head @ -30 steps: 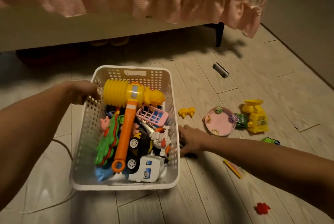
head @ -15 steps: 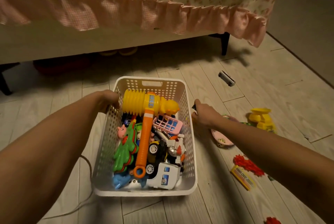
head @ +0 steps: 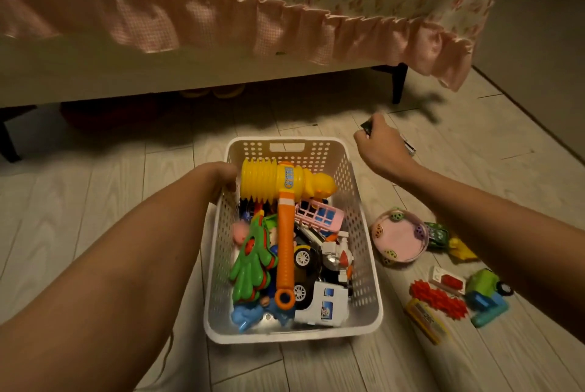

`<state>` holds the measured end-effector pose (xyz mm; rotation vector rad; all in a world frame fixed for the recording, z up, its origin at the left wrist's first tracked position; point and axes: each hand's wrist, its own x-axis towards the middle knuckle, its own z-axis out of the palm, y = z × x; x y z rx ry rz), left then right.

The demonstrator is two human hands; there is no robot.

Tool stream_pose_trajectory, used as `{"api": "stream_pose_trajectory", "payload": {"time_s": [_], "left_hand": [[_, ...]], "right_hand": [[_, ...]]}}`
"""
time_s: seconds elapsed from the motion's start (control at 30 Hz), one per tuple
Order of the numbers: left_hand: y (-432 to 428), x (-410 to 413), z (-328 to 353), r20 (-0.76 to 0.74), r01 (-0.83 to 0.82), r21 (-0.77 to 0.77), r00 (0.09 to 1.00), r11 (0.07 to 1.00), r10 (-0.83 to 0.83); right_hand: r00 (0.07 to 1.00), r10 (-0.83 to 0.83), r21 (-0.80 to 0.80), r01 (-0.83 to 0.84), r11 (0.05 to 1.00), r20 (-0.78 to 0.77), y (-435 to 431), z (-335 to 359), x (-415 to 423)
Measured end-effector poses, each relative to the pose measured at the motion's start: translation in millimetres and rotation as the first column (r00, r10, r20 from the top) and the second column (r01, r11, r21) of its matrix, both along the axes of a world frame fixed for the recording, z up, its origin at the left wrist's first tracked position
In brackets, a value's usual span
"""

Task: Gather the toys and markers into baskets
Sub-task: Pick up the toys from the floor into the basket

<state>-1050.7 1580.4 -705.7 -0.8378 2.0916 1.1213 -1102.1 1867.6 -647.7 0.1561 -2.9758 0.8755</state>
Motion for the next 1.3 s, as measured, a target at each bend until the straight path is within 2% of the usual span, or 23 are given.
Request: {"api": "stream_pose_trajectory", "payload": {"time_s": [0.07,0.17,0.23,0.3,0.43,0.5,0.53,0.6,0.67,0.7,0.73,0.8,0.87,0.93,1.03,1.17,1.3], "left_hand": [[4,0,-6,-0.036,-0.018,-0.028,0.999,0.999,0.017],[5,1,-14,-0.159,-0.073,-0.180,0.986,0.981,0.045],[8,4,-13,-0.227,-0.114,-0.239,0.972,0.964,0.059],[10,7,-12,-0.277,-0.183,-0.217,0.953,0.959,0.119],[12,8,-16,-0.319,-0.232,-0.253,0.936,0.939,0.145],[12,6,-18,-0.324,-0.245,-0.256,0.933,0.935,0.156],[12,5,-19,-0.323,-0.247,-0.257,0.933,0.934,0.158],[12,5,-19,-0.322,-0.250,-0.271,0.933,0.929,0.157],[12,5,-19,-0.324,-0.249,-0.281,0.934,0.927,0.152],[12,5,-20,-0.321,-0.248,-0.283,0.935,0.926,0.152],[12,4,-21,-0.319,-0.248,-0.283,0.935,0.926,0.153],[12,3,-23,-0.316,-0.251,-0.287,0.936,0.924,0.156],[11,3,-25,-0.318,-0.266,-0.296,0.933,0.917,0.168],[11,2,-25,-0.322,-0.277,-0.297,0.930,0.914,0.177],[11,2,-25,-0.328,-0.298,-0.290,0.924,0.909,0.199],[11,2,-25,-0.334,-0.310,-0.277,0.919,0.909,0.212],[12,3,-25,-0.335,-0.299,-0.275,0.921,0.914,0.200]], "right_hand": [[0.985,0.099,-0.033,-0.095,0.995,0.140,-10,11,14],[0.831,0.296,0.039,-0.355,0.934,0.471,-25,-2,47],[0.755,0.311,0.149,-0.472,0.869,0.578,-31,-20,62],[0.735,0.284,0.192,-0.490,0.850,0.616,-34,-36,69],[0.720,0.276,0.166,-0.477,0.863,0.636,-40,-43,72],[0.769,0.298,0.138,-0.445,0.885,0.565,-42,-32,67],[0.826,0.304,0.097,-0.392,0.915,0.476,-42,-25,61],[0.954,0.224,0.028,-0.234,0.972,0.199,-37,-11,44],[0.997,0.069,-0.024,-0.069,0.997,-0.028,-23,-8,23],[0.997,-0.006,-0.026,0.004,1.000,-0.077,-15,-13,14],[0.995,-0.060,0.005,0.061,0.998,-0.075,-6,-21,7],[0.993,-0.087,0.123,0.077,0.989,0.076,10,-44,0],[0.960,0.029,0.248,-0.102,0.963,0.279,20,-69,1],[0.877,0.183,0.269,-0.326,0.906,0.445,23,-88,7],[0.757,0.217,0.240,-0.443,0.864,0.616,21,-104,20],[0.751,0.136,0.266,-0.389,0.882,0.646,22,-119,22],[0.780,0.145,0.305,-0.399,0.865,0.609,25,-117,19]]}}
